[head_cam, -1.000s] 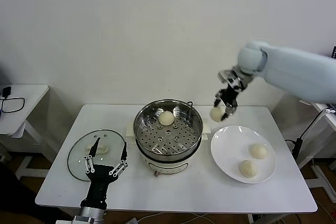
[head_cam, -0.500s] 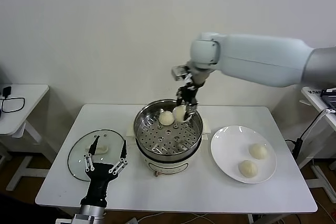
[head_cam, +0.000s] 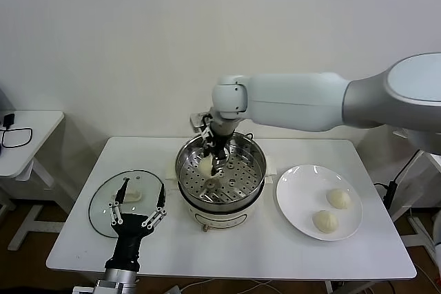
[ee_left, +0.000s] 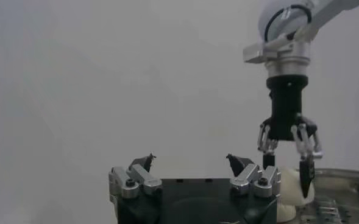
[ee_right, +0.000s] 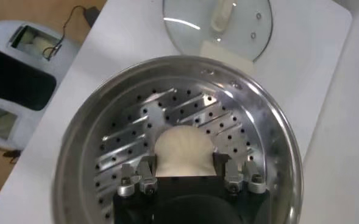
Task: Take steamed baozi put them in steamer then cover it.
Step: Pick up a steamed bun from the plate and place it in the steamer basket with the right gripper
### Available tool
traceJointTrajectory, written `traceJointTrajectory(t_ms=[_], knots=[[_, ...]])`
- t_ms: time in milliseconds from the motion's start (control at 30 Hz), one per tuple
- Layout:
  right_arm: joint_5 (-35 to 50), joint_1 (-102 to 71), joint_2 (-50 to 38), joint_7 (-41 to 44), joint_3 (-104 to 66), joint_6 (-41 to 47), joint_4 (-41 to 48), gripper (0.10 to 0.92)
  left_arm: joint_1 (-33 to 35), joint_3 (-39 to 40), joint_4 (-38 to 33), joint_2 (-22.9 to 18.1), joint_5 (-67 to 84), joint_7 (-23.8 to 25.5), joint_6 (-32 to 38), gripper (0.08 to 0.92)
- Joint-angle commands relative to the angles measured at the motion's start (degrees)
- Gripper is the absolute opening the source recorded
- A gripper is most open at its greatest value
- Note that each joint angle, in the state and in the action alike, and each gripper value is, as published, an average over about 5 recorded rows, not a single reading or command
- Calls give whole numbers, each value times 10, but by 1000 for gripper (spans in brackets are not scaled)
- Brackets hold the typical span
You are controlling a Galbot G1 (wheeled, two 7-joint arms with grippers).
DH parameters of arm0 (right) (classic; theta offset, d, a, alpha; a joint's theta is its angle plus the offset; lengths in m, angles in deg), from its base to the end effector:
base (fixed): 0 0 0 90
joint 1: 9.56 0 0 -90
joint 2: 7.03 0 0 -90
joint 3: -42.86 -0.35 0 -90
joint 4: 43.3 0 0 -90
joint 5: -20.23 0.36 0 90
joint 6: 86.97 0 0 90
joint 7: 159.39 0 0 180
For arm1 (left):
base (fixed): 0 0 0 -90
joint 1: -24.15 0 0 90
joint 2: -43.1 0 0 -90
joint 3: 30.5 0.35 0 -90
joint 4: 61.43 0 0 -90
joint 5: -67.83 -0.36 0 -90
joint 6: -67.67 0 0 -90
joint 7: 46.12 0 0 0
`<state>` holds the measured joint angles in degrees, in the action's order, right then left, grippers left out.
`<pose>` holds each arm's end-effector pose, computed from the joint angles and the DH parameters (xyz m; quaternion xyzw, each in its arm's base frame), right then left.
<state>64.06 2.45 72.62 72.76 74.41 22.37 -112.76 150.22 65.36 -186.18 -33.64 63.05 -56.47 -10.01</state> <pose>0.5455 0.1970 -0.0643 0.6132 -0.4665 0.5643 0.2966 0.1508 0.0038 -0.2928 0.0303 0.9908 0.0848 0.1014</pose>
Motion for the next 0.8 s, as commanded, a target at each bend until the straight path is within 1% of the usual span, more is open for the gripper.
traceJointTrajectory(t_ms=[33, 433, 533, 633, 700, 800], knots=[[8, -33, 34, -37, 2, 13, 25, 636, 0, -1, 1, 1, 0, 0, 0, 823], [-6, -61, 45, -39, -4, 11, 45, 647, 0, -3, 3, 0, 0, -2, 1, 823], [-8, -64, 44, -41, -6, 10, 46, 689, 0, -4, 3, 0, 0, -3, 1, 823], [-12, -62, 39, -42, -8, 9, 41, 765, 0, -4, 3, 0, 0, -3, 0, 823], [-16, -57, 31, -40, -9, 9, 32, 802, 1, -5, 2, -1, 0, -3, 0, 823], [-25, -38, 10, -32, -11, 10, 7, 820, 2, -5, 2, -1, 0, -3, -1, 823]])
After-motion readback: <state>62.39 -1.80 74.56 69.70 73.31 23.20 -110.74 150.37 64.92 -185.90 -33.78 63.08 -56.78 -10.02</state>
